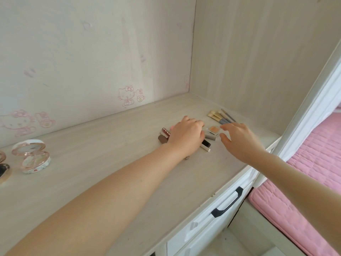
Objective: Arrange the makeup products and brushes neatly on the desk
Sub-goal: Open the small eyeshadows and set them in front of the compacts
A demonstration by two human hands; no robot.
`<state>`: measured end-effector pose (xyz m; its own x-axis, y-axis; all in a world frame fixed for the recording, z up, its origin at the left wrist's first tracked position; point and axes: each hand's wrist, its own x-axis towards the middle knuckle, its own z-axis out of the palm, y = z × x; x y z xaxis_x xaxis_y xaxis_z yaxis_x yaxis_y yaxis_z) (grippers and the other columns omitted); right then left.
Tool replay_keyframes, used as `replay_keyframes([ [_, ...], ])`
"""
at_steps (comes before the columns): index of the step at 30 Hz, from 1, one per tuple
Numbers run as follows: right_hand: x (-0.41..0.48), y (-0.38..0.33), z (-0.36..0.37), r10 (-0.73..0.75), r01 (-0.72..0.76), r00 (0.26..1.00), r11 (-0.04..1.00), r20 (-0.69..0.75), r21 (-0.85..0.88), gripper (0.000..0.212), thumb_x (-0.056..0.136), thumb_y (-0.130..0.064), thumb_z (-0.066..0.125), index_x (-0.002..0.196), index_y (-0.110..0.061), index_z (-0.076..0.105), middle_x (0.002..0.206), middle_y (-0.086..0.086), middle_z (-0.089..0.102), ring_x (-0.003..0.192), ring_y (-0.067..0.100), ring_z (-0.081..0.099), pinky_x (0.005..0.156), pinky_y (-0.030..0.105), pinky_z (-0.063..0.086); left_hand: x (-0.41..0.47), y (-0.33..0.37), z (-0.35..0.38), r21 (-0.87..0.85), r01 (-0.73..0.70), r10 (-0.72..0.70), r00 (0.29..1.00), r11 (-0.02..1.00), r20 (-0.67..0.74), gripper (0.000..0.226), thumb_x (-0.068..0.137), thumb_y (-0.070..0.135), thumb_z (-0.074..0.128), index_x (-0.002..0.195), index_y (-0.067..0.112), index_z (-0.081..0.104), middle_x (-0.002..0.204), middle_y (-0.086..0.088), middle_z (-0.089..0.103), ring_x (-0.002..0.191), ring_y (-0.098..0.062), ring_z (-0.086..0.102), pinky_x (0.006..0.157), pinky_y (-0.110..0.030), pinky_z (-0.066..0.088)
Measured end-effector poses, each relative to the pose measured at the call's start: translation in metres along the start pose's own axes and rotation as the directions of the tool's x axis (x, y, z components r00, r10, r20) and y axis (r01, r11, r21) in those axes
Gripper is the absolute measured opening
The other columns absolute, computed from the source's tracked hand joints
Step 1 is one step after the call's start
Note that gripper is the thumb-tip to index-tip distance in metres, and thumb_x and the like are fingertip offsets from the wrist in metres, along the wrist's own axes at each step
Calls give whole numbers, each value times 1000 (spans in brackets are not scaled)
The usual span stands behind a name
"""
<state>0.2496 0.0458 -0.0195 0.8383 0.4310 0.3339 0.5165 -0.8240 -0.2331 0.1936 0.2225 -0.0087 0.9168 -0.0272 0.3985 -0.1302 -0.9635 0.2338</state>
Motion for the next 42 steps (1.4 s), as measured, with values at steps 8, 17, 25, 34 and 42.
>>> replay_keyframes([
  [8,24,5,9,101,-101,993,995,53,-7,45,96,-45,44,125,-12,56,122,8,59,118,30,46,84,39,47,35,12,14,12,215,-213,959,977,185,34,99,38,40,116,15,59,111,-10,52,93,-28,52,50,-27,9],
  [17,28,2,18,144,-144,986,990,87,-7,55,93,-57,40,110,-9,61,112,11,60,113,33,44,88,41,46,49,20,16,34,230,-231,932,973,278,17,99,19,43,102,9,57,103,-7,43,87,-22,37,70,-35,32],
  [25,28,5,24,194,-201,980,942,53,270,47,85,-49,62,115,-15,48,99,4,60,100,23,54,75,38,51,45,15,19,-39,158,-146,968,987,204,18,97,14,51,110,6,60,109,-13,53,97,-23,46,84,-40,47],
  [34,23,-2,13,201,-156,978,877,-54,455,18,86,-22,68,97,-24,53,79,-9,58,80,13,59,57,17,38,37,13,17,-190,310,-283,946,931,156,8,92,28,55,91,23,59,102,-3,52,73,-17,53,51,-27,13],
  [42,9,-24,-10,250,-160,965,795,-76,586,16,87,-16,66,90,-27,55,78,-12,62,78,0,58,59,20,41,17,7,-10,-465,285,-280,956,838,82,4,86,27,66,86,26,63,91,9,66,93,-14,61,79,-38,45],
])
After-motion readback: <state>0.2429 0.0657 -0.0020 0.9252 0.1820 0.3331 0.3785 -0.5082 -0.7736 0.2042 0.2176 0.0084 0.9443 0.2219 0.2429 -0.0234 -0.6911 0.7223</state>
